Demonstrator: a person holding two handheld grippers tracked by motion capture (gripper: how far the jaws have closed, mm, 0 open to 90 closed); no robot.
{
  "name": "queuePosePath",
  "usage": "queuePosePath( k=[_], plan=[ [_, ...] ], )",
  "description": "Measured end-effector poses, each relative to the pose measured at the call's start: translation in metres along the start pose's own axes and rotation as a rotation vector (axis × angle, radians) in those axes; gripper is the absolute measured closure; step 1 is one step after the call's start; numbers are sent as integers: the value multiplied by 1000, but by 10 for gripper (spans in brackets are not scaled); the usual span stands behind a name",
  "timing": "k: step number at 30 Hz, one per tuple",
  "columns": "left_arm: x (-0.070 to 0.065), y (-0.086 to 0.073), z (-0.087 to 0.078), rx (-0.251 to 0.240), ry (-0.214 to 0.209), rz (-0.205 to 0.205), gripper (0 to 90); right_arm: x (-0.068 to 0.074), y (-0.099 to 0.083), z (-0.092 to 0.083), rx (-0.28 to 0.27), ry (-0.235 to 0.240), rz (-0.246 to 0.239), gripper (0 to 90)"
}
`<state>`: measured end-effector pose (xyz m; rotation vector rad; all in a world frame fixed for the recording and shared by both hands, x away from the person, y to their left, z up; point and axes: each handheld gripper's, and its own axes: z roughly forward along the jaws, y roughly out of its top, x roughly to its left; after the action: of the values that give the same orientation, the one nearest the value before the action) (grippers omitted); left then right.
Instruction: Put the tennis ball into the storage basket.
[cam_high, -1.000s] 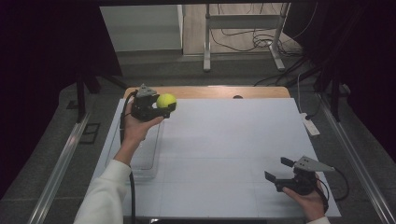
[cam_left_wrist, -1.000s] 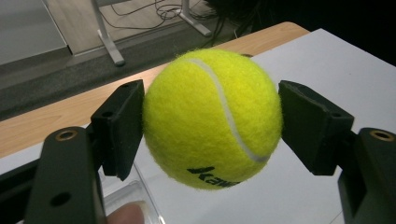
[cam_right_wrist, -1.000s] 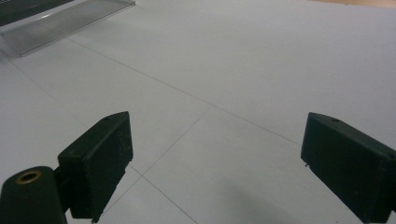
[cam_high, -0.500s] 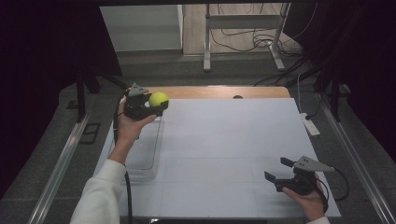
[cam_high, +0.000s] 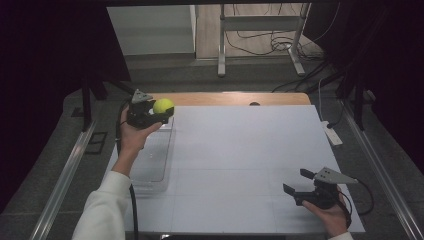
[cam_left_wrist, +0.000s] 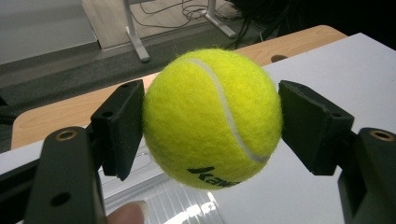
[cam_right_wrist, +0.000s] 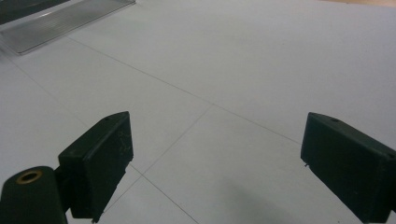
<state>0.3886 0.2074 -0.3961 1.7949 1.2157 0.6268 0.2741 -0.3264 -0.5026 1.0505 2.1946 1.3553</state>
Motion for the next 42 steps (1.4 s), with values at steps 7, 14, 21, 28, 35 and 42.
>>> queuePosePath(
  k=[7,14,21,28,35,42],
  plan=[
    [6,-3,-2,0,19,-9,275,0,0,0,-3,2,1,94],
    [15,-8,-2,13,44,-23,275,0,0,0,0,0,0,94],
    [22,-13,-3,23,65,-31,275,0,0,1,1,0,3,94],
    [28,-16,-6,32,86,-31,275,0,0,1,1,0,4,94],
    [35,-19,-9,43,110,-33,275,0,0,1,2,1,0,94],
    [39,-22,-12,48,122,-35,275,0,0,1,3,1,1,94]
  ],
)
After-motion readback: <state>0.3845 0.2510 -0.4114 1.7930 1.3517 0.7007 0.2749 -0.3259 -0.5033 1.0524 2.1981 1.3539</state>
